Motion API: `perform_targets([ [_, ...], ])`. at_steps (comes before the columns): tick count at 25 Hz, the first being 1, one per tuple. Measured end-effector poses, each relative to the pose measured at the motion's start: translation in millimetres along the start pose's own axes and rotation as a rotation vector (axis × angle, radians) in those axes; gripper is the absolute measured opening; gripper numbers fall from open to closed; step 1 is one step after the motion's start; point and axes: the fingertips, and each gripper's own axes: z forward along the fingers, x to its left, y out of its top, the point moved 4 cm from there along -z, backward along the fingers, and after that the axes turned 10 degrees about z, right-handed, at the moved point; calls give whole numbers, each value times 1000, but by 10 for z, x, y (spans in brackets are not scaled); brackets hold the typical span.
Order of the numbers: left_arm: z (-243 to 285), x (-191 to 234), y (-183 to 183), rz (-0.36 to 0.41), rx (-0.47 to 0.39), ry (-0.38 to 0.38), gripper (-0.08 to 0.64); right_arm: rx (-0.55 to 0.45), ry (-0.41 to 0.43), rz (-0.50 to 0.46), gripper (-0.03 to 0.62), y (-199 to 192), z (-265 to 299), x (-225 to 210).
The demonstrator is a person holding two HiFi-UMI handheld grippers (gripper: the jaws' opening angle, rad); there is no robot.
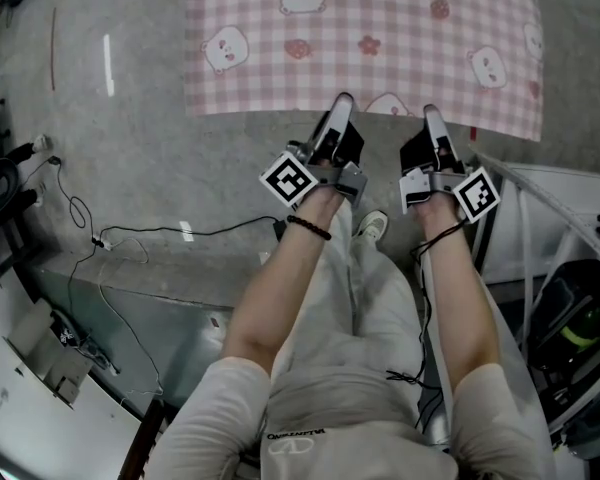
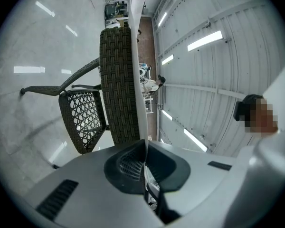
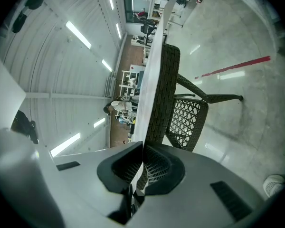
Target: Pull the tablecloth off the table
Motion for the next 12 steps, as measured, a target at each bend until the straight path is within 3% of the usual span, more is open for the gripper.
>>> perform_targets([
  [12,-5,7,-9,-6,-1,15,2,14,-6,18,9,7,10,-11],
])
